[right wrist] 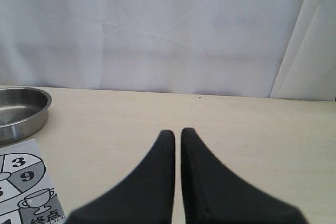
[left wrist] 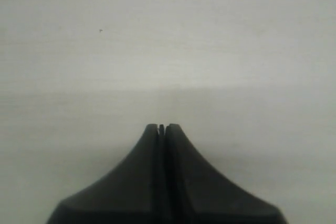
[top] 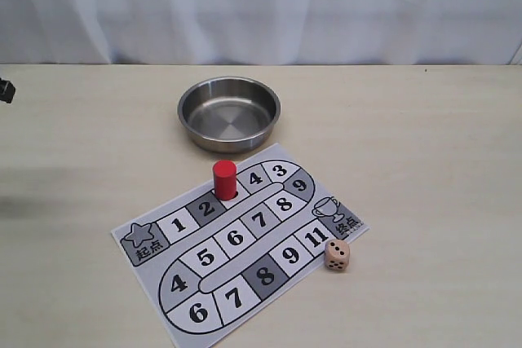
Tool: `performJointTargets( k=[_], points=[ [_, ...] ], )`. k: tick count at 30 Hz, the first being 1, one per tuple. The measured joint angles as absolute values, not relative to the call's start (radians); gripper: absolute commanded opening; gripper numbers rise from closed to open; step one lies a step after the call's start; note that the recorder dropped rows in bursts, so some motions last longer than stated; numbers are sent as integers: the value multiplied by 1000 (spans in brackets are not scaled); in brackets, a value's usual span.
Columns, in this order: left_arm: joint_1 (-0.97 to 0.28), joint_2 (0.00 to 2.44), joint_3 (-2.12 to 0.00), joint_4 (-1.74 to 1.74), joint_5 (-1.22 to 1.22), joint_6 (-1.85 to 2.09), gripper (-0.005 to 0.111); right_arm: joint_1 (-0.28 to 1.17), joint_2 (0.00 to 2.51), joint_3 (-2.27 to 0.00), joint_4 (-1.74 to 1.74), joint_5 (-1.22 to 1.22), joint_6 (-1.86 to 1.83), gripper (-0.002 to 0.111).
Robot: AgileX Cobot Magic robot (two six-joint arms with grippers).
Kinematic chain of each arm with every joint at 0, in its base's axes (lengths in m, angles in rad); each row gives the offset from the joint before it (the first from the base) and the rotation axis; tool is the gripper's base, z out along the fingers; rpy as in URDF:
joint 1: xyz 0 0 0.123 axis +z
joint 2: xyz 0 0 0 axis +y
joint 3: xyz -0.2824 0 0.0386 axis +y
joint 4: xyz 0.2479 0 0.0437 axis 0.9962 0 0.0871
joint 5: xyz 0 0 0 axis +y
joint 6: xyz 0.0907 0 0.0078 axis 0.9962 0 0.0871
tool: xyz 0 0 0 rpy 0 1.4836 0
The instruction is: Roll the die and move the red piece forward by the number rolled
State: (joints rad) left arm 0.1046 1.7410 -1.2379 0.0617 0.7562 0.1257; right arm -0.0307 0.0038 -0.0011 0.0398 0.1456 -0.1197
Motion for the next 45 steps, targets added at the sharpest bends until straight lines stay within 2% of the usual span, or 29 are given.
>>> performJointTargets(
  k=[6, 14, 24, 34, 45],
  points=[
    [105, 1670, -1236, 65, 762, 129, 0, -31, 4, -1, 40, 146, -120, 4],
    [105, 1418, -1114, -23, 714, 198, 0, -31, 4, -1, 40, 146, -120, 4],
    [105, 850, -890, -34, 645, 210, 0, -31, 4, -1, 40, 146, -120, 4],
    [105, 371, -886, -107, 749, 210, 0, -31, 4, -1, 40, 146, -120, 4],
    [32, 152, -886, -107, 783, 210, 0, -31, 4, -1, 40, 146, -120, 4]
  ],
)
